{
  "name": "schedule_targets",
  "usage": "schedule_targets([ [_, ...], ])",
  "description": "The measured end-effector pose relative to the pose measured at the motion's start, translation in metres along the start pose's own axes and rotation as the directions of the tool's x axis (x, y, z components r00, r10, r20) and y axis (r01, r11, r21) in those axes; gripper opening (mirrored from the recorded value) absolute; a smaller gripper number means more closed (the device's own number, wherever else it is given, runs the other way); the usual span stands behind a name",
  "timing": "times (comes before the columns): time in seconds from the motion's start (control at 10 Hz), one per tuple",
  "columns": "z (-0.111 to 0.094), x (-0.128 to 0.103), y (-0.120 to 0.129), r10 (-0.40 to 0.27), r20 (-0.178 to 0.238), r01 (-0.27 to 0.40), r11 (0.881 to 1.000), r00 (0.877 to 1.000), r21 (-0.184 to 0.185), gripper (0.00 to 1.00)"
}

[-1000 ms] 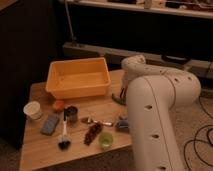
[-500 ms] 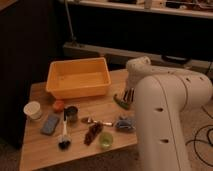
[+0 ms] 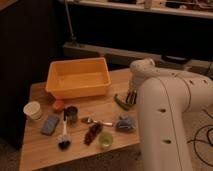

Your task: Wipe table surface with eraser

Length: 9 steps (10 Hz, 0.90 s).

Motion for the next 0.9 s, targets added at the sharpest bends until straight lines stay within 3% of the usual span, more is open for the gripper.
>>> schedule_targets([
  [0.4, -0.006, -0.024, -0.009, 0.068, 0.057, -0.067, 0.998, 0.996, -0.021, 0.00],
  [0.6, -0.003, -0.040, 0.013, 0.085, 0.053, -0.082, 0.994, 0.995, -0.066, 0.00],
  [0.9, 0.006, -0.044, 0.062, 0.054, 0.008, -0.053, 0.992, 0.999, -0.110, 0.00],
])
